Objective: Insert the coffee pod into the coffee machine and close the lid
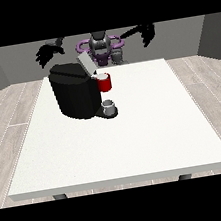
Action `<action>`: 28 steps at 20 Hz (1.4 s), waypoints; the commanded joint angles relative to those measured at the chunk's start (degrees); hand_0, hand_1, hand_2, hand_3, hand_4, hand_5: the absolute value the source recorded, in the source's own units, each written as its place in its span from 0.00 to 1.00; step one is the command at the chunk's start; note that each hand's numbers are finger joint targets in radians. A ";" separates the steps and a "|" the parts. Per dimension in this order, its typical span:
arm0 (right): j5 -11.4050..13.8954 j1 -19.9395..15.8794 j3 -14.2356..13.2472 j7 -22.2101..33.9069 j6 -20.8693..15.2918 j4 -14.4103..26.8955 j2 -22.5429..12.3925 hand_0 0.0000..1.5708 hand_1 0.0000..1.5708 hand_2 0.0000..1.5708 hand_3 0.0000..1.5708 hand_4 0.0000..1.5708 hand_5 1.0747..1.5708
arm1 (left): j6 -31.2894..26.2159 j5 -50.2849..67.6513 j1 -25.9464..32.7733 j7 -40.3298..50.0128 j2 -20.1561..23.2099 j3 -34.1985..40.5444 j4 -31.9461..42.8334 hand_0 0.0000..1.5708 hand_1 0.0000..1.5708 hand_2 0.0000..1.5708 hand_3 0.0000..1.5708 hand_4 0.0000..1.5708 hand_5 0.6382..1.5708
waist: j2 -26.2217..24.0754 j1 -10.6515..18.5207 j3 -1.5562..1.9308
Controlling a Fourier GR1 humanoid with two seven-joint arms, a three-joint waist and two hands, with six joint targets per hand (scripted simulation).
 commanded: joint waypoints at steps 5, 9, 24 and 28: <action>-1.68 -1.48 1.07 5.63 6.34 -6.27 -5.03 0.00 0.00 0.00 0.00 0.08 1.00 | -2.75 5.58 10.20 -0.08 -2.82 2.19 -1.82 0.00 0.00 0.00 0.00 0.00 1.00 | -5.96 3.54 0.01; -2.72 -4.41 1.45 7.90 8.07 -8.23 -5.85 0.00 0.00 0.00 0.00 0.00 1.00 | -2.39 7.92 12.75 0.74 -5.62 2.51 -3.69 0.00 0.00 0.00 0.00 0.00 1.00 | -6.79 5.79 0.03; 2.44 -14.08 5.93 6.17 9.28 -5.60 -3.60 0.00 0.00 0.00 0.00 0.08 1.00 | -4.20 15.45 20.49 6.01 -7.56 -2.62 -22.51 0.00 0.00 0.00 0.00 0.00 1.00 | 3.62 8.46 0.04; 0.28 -14.99 3.16 4.93 10.85 -1.46 -3.96 0.00 0.00 0.00 0.00 0.00 1.00 | -4.39 19.08 24.69 8.97 -7.27 -4.50 -29.76 0.00 0.00 0.00 0.00 0.00 1.00 | 4.05 9.89 0.04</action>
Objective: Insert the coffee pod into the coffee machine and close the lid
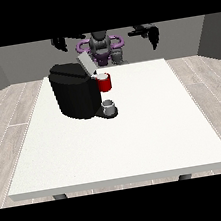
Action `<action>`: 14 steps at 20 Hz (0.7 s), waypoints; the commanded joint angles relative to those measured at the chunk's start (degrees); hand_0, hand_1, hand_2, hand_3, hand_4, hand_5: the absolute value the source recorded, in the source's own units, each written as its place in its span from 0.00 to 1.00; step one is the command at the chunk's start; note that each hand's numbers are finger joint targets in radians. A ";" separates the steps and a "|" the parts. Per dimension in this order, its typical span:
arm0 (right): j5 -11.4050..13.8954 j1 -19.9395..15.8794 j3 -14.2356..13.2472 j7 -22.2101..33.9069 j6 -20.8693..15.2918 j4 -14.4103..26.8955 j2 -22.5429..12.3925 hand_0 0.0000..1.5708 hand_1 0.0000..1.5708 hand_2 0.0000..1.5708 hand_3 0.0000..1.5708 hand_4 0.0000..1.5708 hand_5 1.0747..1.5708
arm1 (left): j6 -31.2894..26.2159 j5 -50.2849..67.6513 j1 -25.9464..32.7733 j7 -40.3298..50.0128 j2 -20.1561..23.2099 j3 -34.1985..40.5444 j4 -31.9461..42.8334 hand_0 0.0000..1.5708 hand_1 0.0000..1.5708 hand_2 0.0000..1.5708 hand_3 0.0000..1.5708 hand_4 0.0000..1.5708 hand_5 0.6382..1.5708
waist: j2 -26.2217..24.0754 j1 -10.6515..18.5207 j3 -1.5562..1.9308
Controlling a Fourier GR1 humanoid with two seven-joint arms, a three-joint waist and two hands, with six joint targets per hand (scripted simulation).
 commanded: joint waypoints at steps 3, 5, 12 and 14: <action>-3.77 -6.44 -4.56 0.09 3.45 4.22 -2.38 0.00 0.00 0.00 0.00 0.00 1.00 | 1.04 2.53 2.50 0.77 0.89 -0.86 -6.60 0.00 0.00 0.00 0.00 0.00 1.00 | 5.27 -0.47 0.00; -1.32 -4.78 -0.82 -0.94 1.34 4.88 1.76 0.00 0.00 0.00 0.00 0.00 1.00 | 1.88 2.36 3.37 0.91 1.99 -1.10 -7.59 0.00 0.00 0.00 0.00 0.00 1.00 | 6.13 -1.97 -0.01; 0.94 -8.72 -1.68 -5.47 0.56 12.19 1.84 0.00 0.00 0.00 0.00 0.00 1.00 | 5.32 1.72 6.70 3.44 -0.12 -5.30 -14.19 0.00 0.00 0.00 0.00 0.00 1.00 | 8.56 -1.17 0.00; -0.46 -12.02 -3.66 -0.87 1.70 12.75 -0.59 0.00 0.00 0.00 0.00 0.00 1.00 | 2.41 4.02 7.14 5.86 2.85 -4.15 -15.63 0.00 0.00 0.00 0.00 0.00 1.00 | 7.44 -0.65 0.00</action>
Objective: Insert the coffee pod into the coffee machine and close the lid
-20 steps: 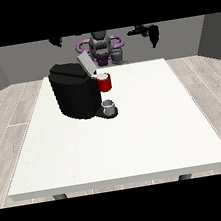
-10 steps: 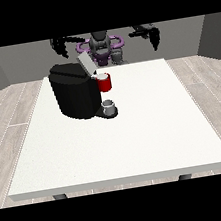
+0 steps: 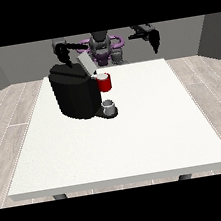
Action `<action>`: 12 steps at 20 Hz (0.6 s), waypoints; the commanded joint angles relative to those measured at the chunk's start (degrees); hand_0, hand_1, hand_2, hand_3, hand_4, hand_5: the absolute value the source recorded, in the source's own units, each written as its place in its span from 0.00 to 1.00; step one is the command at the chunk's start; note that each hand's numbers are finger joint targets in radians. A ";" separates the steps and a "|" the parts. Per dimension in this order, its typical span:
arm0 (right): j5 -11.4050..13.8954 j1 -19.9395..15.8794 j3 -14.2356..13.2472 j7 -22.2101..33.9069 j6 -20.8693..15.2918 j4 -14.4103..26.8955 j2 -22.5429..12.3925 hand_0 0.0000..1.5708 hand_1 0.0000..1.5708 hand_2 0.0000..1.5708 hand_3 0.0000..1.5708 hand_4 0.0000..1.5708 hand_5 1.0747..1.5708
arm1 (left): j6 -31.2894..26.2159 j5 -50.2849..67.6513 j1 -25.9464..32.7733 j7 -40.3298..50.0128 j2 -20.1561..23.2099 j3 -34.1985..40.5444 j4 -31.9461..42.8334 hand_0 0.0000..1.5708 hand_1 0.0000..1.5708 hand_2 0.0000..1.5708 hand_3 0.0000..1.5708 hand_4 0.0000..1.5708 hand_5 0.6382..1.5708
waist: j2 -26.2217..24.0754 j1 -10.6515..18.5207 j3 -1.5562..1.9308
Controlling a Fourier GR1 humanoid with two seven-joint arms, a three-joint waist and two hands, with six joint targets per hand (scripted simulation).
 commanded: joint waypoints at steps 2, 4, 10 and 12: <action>2.75 -4.79 1.55 0.40 -2.19 2.12 1.48 0.00 0.00 0.00 0.00 0.00 1.00 | -1.17 2.37 -0.26 -2.82 2.16 1.13 0.39 0.00 0.00 0.00 0.00 0.00 1.00 | 3.54 -0.99 -0.02; 1.36 -5.06 -0.89 -1.36 0.68 5.71 -1.11 0.00 0.00 0.00 0.00 0.00 1.00 | -0.65 4.14 -1.05 3.87 2.76 1.21 -4.72 0.00 0.00 0.00 0.00 0.00 1.00 | 2.39 0.91 0.00; 1.93 -8.29 -0.94 -3.01 0.89 7.26 -0.58 0.00 0.00 0.00 0.00 0.00 1.00 | 2.36 1.42 0.37 -1.46 2.77 0.21 -2.81 0.00 0.00 0.00 0.00 0.00 1.00 | 5.84 -0.88 -0.01; 4.14 -6.07 1.40 -4.12 -0.65 8.60 1.90 0.00 0.00 0.00 0.00 0.03 1.00 | 1.91 1.37 3.18 1.01 1.25 -2.51 -5.65 0.00 0.00 0.00 0.00 0.00 1.00 | 3.15 0.21 0.00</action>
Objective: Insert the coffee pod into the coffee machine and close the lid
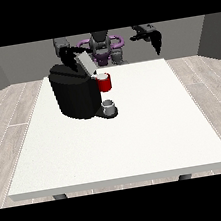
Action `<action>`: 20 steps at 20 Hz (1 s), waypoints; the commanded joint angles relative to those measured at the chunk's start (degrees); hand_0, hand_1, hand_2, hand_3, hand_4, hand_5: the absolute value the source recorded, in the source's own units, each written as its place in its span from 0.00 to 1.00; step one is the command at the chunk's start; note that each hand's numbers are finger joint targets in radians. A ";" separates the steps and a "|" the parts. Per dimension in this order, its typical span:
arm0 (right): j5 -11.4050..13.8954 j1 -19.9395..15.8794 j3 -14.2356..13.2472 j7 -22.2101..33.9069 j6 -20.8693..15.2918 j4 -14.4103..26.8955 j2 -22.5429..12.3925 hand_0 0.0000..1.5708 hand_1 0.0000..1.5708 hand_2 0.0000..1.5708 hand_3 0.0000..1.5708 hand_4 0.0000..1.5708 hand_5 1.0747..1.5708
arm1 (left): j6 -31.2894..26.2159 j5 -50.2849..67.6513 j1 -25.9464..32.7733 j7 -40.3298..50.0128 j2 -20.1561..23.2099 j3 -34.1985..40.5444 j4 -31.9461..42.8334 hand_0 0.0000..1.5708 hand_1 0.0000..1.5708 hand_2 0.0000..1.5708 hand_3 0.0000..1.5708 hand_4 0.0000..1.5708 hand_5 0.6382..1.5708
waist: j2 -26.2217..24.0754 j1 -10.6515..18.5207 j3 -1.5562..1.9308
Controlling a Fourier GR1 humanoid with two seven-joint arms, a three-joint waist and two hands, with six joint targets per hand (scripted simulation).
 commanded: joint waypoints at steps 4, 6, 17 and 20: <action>0.62 -2.75 0.76 -0.54 1.54 2.95 0.62 0.00 0.00 0.00 0.00 0.00 1.00 | 0.57 1.46 -1.68 -0.28 2.76 1.91 1.45 0.00 0.00 0.00 0.00 0.00 1.00 | 2.01 -0.79 0.18; 2.20 -3.62 1.55 -2.44 -0.99 3.99 2.56 0.00 0.00 0.00 0.00 0.00 1.00 | -1.02 1.86 -1.23 -1.27 2.34 0.54 0.85 0.00 0.00 0.00 0.00 0.00 1.00 | 3.03 0.91 0.18; 3.84 -7.87 2.73 0.14 -0.56 4.92 3.05 0.00 0.00 0.00 0.00 0.10 1.00 | 3.56 -0.59 -0.61 -2.08 1.43 -0.67 3.31 0.00 0.00 0.00 0.00 0.12 1.00 | 1.46 -0.54 0.18; 6.02 -5.93 5.30 0.40 -1.06 4.46 4.72 0.00 0.00 0.00 0.00 0.00 1.00 | 0.55 2.00 0.58 0.76 4.18 1.03 3.50 0.00 0.00 0.00 0.00 0.10 1.00 | -1.14 -0.24 0.18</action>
